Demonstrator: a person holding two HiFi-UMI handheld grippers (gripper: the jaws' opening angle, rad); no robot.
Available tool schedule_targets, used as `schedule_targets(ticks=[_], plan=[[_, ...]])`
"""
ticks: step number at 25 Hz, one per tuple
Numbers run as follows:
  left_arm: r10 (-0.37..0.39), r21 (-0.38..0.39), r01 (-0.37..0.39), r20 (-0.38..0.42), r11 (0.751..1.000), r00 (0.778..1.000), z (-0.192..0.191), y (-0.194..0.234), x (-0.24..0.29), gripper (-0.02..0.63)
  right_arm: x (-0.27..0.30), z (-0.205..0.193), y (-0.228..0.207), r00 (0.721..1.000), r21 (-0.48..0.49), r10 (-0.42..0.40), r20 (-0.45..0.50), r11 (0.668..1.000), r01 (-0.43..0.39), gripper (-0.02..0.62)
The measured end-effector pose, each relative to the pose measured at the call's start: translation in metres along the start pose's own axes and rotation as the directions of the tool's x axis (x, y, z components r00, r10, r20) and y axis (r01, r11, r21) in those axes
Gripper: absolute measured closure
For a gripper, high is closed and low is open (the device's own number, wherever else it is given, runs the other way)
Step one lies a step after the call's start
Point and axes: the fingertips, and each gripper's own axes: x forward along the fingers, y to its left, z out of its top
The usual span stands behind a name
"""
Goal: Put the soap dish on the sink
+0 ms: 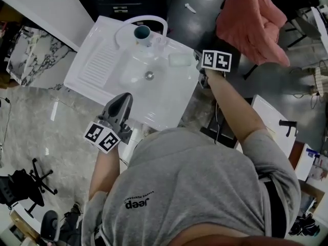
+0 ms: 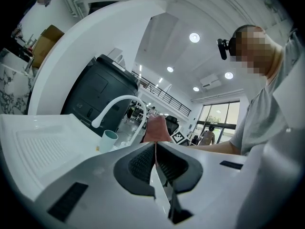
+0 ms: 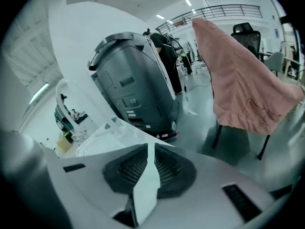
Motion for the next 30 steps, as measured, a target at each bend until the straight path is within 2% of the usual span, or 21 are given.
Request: schedule_targets(ticks=[4, 7, 12, 17, 19, 21, 24, 30], plan=[[-0.014, 0.034, 0.013, 0.016, 0.999, 1.0, 0.012, -0.012, 0.01, 0.584, -0.043, 0.019, 0.033, 0.99, -0.115, 0.131, 0.05, 0.986, -0.125, 0.502], [-0.028, 0.06, 0.026, 0.026, 0.998, 0.999, 0.021, -0.023, 0.018, 0.584, -0.078, 0.026, 0.062, 0.964, -0.244, 0.254, 0.08, 0.942, -0.228, 0.509], [-0.05, 0.103, 0.046, 0.044, 0.994, 0.998, 0.037, -0.044, 0.028, 0.584, -0.144, 0.032, 0.11, 0.885, -0.449, 0.449, 0.124, 0.821, -0.353, 0.541], [-0.064, 0.153, 0.056, 0.044, 0.987, 0.997, 0.04, -0.068, 0.033, 0.584, -0.203, 0.017, 0.134, 0.793, -0.598, 0.592, 0.145, 0.691, -0.407, 0.541], [-0.063, 0.171, 0.056, 0.041, 0.984, 0.997, 0.043, -0.07, 0.035, 0.584, -0.22, 0.012, 0.144, 0.756, -0.641, 0.639, 0.141, 0.641, -0.423, 0.541], [-0.06, 0.179, 0.052, 0.038, 0.982, 0.997, 0.046, -0.071, 0.037, 0.584, -0.233, 0.007, 0.151, 0.72, -0.658, 0.68, 0.139, 0.607, -0.446, 0.542], [-0.053, 0.194, 0.047, 0.028, 0.98, 0.998, 0.047, -0.074, 0.038, 0.585, -0.241, -0.004, 0.153, 0.697, -0.649, 0.704, 0.137, 0.595, -0.474, 0.543], [-0.041, 0.212, 0.038, 0.009, 0.977, 0.999, 0.041, -0.076, 0.038, 0.585, -0.223, -0.025, 0.146, 0.702, -0.592, 0.7, 0.128, 0.622, -0.512, 0.543]])
